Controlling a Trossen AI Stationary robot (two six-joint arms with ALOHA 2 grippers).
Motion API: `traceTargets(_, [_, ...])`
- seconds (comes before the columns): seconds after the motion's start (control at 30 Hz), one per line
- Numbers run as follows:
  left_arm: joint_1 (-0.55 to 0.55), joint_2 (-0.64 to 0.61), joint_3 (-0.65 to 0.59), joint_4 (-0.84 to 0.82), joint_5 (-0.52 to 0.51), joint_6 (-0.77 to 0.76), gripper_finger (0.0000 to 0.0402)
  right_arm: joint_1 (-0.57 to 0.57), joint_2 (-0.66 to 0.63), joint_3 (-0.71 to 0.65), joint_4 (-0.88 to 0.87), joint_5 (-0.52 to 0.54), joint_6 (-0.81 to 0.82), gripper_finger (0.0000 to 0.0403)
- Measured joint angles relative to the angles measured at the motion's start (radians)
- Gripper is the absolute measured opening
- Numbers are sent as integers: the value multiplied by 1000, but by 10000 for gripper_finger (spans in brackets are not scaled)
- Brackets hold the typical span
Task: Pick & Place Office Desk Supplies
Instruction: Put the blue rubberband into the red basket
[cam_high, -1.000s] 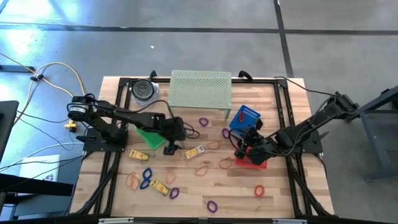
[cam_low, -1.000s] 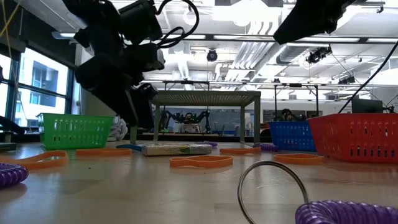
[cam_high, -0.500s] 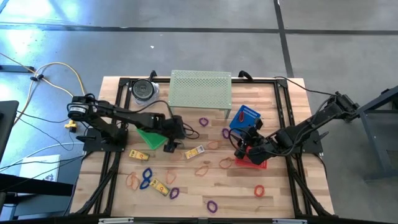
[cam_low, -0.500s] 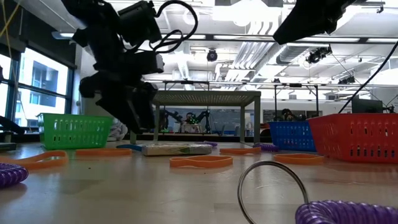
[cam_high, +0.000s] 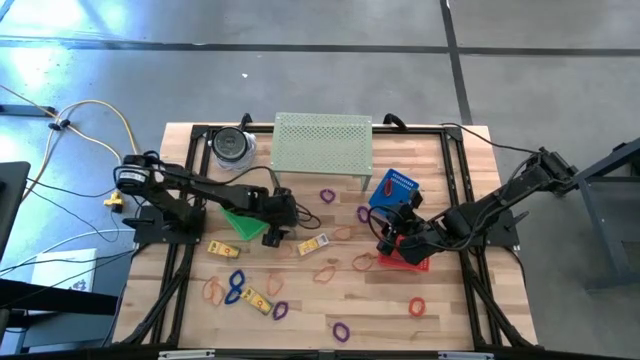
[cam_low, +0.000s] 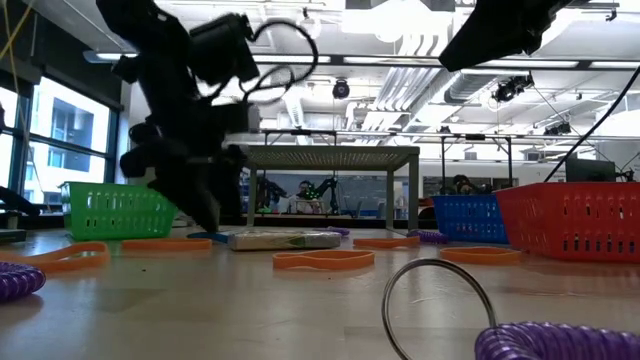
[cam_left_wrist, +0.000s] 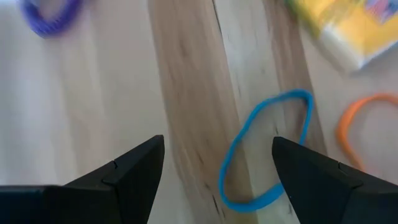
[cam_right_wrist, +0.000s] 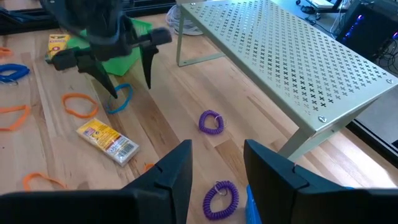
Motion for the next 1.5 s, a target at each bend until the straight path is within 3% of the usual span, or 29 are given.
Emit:
traceTargets(0.43, [0, 43, 2, -5, -30, -54, 281, 0, 0, 0, 0, 0, 0, 133])
traceTargets(1.07, [-1, 46, 1, -79, 6, -125, 51, 0, 0, 0, 0, 0, 0, 133])
traceTargets(1.27, [-1, 46, 1, -81, 1, -100, 7, 0, 0, 0, 0, 0, 0, 133])
traceTargets(1.5, [-30, 47, 4, -74, -55, -123, 2, 0, 0, 0, 0, 0, 0, 133])
